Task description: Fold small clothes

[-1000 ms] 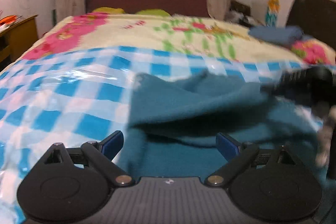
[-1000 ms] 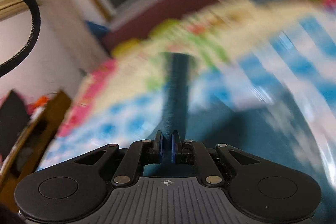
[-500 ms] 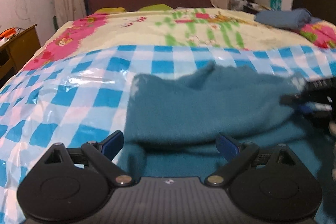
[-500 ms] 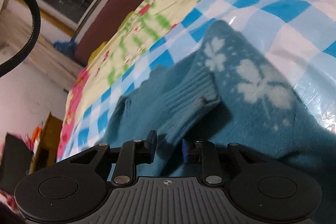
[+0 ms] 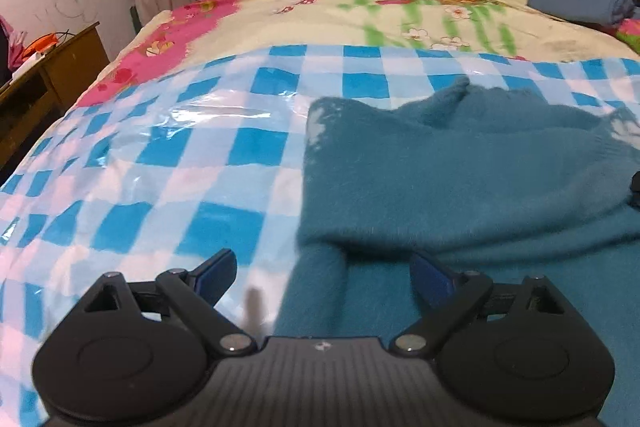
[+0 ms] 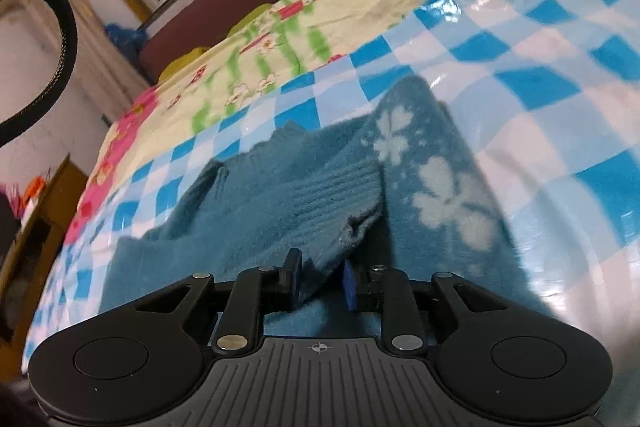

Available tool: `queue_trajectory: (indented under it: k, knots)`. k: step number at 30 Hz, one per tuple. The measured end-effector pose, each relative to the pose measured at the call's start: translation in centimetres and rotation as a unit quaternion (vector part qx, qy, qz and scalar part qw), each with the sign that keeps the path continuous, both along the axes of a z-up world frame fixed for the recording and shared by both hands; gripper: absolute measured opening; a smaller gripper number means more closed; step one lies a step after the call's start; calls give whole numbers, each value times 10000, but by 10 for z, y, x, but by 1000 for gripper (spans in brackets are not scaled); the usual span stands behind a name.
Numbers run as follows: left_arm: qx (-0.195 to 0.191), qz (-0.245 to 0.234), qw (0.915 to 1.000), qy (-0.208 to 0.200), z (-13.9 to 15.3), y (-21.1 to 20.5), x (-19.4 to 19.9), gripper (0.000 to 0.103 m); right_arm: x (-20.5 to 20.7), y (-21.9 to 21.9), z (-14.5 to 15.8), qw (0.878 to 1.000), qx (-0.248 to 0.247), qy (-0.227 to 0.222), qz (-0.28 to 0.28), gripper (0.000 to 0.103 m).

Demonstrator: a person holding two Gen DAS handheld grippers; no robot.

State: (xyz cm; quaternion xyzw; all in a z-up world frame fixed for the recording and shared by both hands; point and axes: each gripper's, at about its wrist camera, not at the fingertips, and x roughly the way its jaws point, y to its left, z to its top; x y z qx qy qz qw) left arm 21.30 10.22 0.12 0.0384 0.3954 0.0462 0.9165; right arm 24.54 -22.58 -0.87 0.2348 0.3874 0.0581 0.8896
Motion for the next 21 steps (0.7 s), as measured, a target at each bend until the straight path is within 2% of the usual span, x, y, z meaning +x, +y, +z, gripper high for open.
queue_trajectory:
  k: [4,10,14,16,21]
  knots:
    - [-16,-193,9997,129,15,12,-49,98,-49,-18,15,9982,89,254,533,23]
    - [-13,-576,9973,465,29,14,-131,94,-135,-32,27,9898,-276,761,1175,32]
    - [49,-775,9953,571,34,6,-169,88,-180,-36,32,9869,-455,984,1198,32]
    - [55,-799,9947,645,34,5,-182,88,-197,-41,34,9869,-391,1075,1135,32]
    - [34,-825,9935,790,35,6,-209,84,-221,-45,36,9847,-383,1266,1136,38]
